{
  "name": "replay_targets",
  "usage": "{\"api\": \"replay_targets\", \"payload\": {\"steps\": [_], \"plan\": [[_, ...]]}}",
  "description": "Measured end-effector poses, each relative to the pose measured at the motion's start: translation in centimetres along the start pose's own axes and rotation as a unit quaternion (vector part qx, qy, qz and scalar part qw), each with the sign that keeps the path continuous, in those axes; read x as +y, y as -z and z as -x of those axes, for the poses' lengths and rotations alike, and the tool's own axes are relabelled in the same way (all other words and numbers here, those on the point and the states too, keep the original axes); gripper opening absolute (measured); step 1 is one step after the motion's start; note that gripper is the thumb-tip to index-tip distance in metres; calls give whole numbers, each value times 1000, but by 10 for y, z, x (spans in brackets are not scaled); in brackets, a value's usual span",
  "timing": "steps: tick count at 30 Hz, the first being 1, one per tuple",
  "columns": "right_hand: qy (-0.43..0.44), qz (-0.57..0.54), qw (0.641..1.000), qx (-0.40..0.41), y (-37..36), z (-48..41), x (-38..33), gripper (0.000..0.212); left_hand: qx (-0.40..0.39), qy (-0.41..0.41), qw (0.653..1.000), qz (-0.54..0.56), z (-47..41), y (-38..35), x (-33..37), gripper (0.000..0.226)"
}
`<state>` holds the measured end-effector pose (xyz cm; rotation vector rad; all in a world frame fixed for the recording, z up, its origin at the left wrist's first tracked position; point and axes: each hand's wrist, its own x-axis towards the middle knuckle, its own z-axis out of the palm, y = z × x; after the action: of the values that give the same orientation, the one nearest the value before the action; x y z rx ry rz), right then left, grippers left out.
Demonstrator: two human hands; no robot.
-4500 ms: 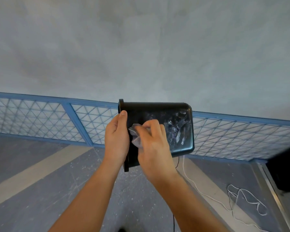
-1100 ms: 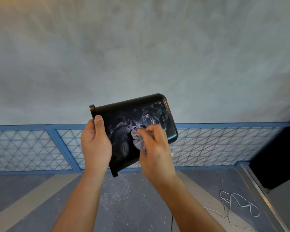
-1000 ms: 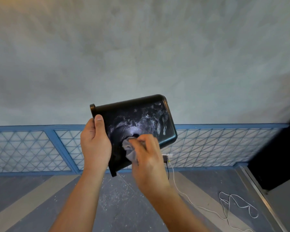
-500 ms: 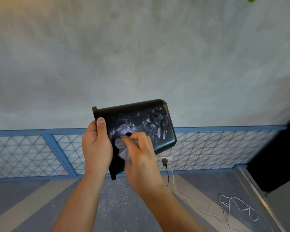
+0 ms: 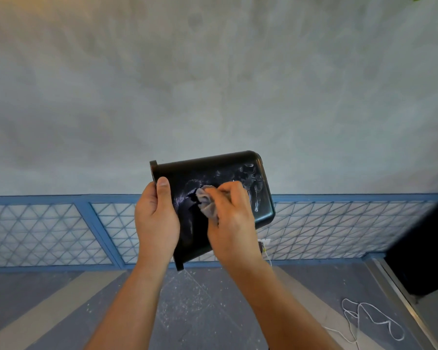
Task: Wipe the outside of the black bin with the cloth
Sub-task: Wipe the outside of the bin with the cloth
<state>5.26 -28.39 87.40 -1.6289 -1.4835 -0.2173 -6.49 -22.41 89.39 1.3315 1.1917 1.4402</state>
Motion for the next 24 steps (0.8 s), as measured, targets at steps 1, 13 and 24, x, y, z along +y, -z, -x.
{"api": "replay_targets", "payload": {"steps": [1,13,24], "plan": [[-7,6,1000,2,-1,2,2,39,-1,-4,1000,3,-3,2,0,36],[-38,22,999,22,-16,-24,22,38,-37,16,999,-7,-22,-14,-17,38],[-48,9,999,12,2,-87,95,37,-37,-33,996,-80,-42,-93,-18,31]]}}
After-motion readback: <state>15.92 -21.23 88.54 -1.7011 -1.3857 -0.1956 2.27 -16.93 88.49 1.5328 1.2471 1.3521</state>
